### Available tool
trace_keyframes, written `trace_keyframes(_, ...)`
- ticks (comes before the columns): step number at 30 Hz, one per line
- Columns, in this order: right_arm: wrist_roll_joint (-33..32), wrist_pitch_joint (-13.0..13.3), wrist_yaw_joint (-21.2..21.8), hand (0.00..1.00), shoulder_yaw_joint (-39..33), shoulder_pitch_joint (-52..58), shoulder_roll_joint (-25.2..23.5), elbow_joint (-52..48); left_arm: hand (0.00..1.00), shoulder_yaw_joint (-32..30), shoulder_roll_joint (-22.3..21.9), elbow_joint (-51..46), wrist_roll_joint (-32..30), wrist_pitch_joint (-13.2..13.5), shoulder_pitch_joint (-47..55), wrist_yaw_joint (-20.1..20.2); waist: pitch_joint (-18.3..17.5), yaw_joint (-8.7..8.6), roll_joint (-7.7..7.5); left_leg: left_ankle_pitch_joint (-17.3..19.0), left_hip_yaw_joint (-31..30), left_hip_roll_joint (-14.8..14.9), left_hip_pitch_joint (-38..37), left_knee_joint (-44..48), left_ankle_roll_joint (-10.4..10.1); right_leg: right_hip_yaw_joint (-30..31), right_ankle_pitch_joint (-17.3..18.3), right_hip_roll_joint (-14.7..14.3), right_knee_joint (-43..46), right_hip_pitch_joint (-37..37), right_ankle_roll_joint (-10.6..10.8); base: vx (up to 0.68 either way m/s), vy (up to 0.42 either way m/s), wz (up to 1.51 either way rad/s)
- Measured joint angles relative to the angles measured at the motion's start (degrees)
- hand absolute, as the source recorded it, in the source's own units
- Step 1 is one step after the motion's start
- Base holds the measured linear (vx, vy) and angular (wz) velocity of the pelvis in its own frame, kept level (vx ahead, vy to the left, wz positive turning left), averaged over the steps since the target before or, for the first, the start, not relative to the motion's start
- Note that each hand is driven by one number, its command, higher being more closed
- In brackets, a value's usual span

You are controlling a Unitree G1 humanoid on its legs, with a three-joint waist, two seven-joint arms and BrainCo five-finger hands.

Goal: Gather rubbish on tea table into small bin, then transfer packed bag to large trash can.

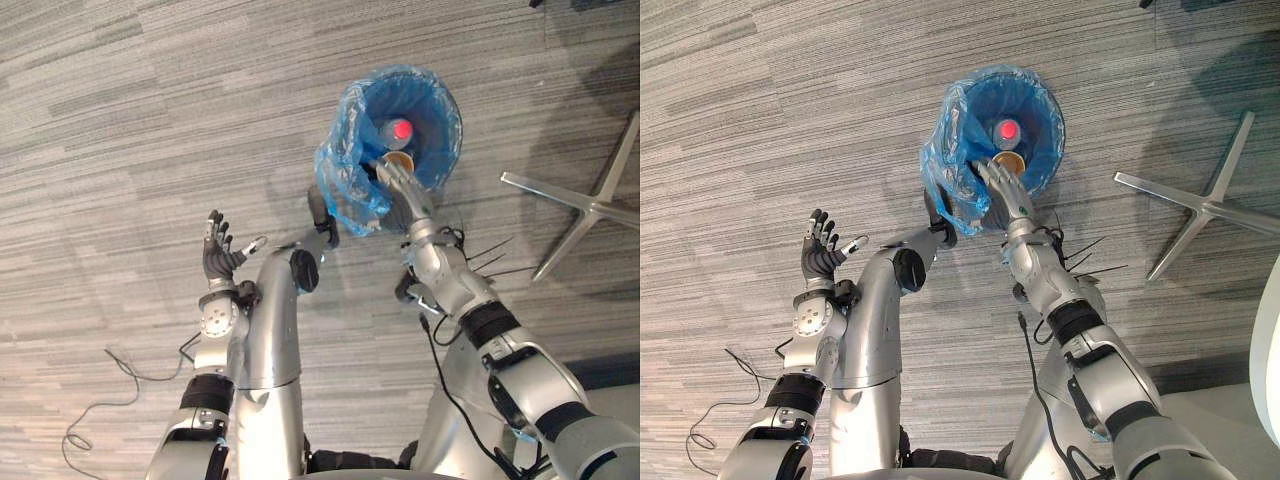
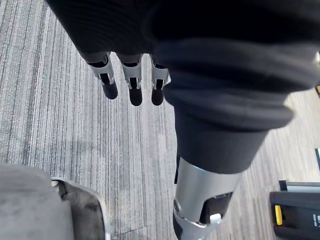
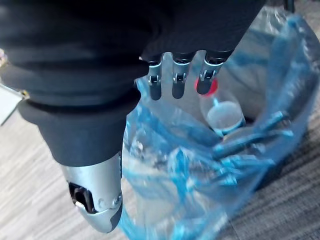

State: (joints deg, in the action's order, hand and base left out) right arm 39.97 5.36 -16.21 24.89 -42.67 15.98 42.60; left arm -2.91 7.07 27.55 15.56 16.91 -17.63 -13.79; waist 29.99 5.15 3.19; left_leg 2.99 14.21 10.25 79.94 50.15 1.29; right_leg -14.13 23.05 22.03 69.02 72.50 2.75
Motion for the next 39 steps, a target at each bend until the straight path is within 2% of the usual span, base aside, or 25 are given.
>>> trace_keyframes(2, 1.3, -0.6, 0.2, 0.00, 0.6, -0.3, -0.3, 2.0, 0.00, 0.0, 0.0, 0.2, 0.0, 0.0, -0.1, 0.0, 0.0, -0.01, 0.00, 0.0, -0.1, 0.0, 0.0, 0.0, 0.0, 0.0, 0.0, 0.0, 0.0, 0.0, 0.0, -0.09, -0.001, 0.00)
trace_keyframes(3, 1.5, -0.8, 0.2, 1.00, 0.7, -0.4, -0.5, 2.5, 0.00, 0.0, 0.0, 0.3, 0.0, 0.0, -0.2, 0.0, 0.0, -0.01, 0.00, 0.0, -0.1, -0.1, 0.0, 0.0, 0.0, 0.0, 0.0, 0.0, -0.1, 0.0, 0.0, -0.09, 0.002, 0.00)
trace_keyframes(6, 3.5, -1.4, 0.2, 1.00, 0.7, -0.9, -1.0, 4.0, 0.00, 0.0, 0.1, 1.7, 0.1, -0.1, -1.3, 0.0, 0.0, 0.02, -0.01, 0.0, -0.1, -0.3, 0.0, 0.0, 0.0, 0.0, 0.0, 0.0, -0.1, 0.0, 0.0, -0.08, 0.003, 0.01)
trace_keyframes(16, 2.7, -2.1, 0.4, 1.00, 0.6, -3.5, -2.1, 6.8, 0.00, 0.0, 0.8, 2.6, 0.1, -0.2, -2.6, 0.0, -0.2, 0.21, -0.39, -0.1, 0.0, -0.5, 0.8, -0.3, -0.1, 0.1, 0.0, 0.0, 0.0, 0.9, -0.1, -0.10, 0.005, 0.02)
trace_keyframes(23, -2.0, -1.9, 0.1, 1.00, -0.6, -3.1, -2.1, 4.3, 0.00, 0.0, 1.1, 2.9, 0.1, -0.3, -2.6, 0.0, -0.6, 0.20, -0.87, -0.1, -0.2, -0.6, 0.8, 0.0, -0.1, 0.1, 0.0, 0.0, 0.1, 0.9, -0.2, -0.10, 0.008, -0.01)
trace_keyframes(29, -6.5, -1.7, -0.5, 1.00, -5.0, -1.9, -1.9, -3.2, 0.00, -0.1, 1.3, 3.5, 0.1, -0.4, -2.6, 0.0, -1.7, 0.28, -2.25, -0.1, -0.4, -0.6, 0.4, 0.2, -0.1, 0.3, 0.1, -0.1, 0.4, 0.6, -0.4, -0.02, 0.001, -0.01)
trace_keyframes(33, -10.7, -1.4, -1.0, 1.00, -7.2, -0.6, -2.1, -8.7, 0.00, -0.1, 0.3, 3.6, 0.0, -0.9, -2.5, 0.0, -1.8, 0.26, -2.29, -0.1, -0.6, -0.6, -1.4, 0.2, -0.1, 0.0, 0.1, -0.1, 0.2, -1.5, -0.4, -0.04, -0.002, 0.00)
trace_keyframes(36, -18.1, -1.1, -1.0, 1.00, -9.6, 2.7, -3.1, -14.5, 0.00, 0.1, -0.9, 3.6, -0.1, -1.8, -2.0, 0.2, -1.8, 0.06, -2.30, -0.1, -0.8, -1.0, -5.1, -1.3, -0.1, -1.0, 0.1, -0.1, -1.3, -5.8, -0.4, -0.09, -0.021, 0.07)
trace_keyframes(38, -26.4, 0.2, 0.0, 1.00, -11.7, 6.7, -4.6, -18.7, 0.00, 0.7, -2.6, 3.5, -0.5, -2.7, -0.5, 1.2, -1.8, 0.09, -2.43, -0.5, -0.9, -1.6, -10.4, -4.6, -0.7, -2.2, -0.6, -0.1, -4.5, -11.5, -0.5, -0.09, -0.069, 0.12)
trace_keyframes(39, -28.1, 0.7, 0.3, 1.00, -12.1, 7.7, -5.1, -19.6, 0.00, 1.3, -2.9, 3.4, -0.5, -2.9, 0.1, 1.4, -1.9, 0.04, -2.55, -0.6, -0.9, -1.9, -12.0, -5.7, -0.8, -2.5, -0.9, -0.1, -5.5, -13.1, -0.4, -0.09, -0.104, 0.09)
